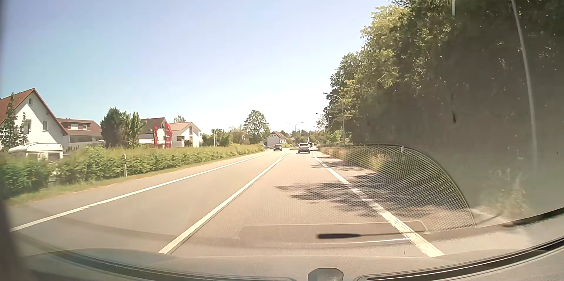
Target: Follow the waypoints while adhering to traffic rules and regulations
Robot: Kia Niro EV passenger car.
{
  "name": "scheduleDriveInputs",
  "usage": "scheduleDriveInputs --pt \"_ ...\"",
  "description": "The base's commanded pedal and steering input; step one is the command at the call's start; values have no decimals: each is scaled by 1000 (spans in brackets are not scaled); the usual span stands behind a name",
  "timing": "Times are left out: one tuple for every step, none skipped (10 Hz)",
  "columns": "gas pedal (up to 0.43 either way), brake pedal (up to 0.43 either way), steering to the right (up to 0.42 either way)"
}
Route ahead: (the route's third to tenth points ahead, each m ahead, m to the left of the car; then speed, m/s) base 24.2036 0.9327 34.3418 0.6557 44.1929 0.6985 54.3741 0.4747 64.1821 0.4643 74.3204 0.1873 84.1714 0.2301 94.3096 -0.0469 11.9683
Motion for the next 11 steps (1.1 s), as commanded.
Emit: scheduleDriveInputs --pt "47 30 0" --pt "47 30 0" --pt "47 30 0" --pt "47 30 0" --pt "47 30 0" --pt "47 30 0" --pt "47 30 0" --pt "47 30 0" --pt "47 30 0" --pt "47 30 0" --pt "47 30 0"
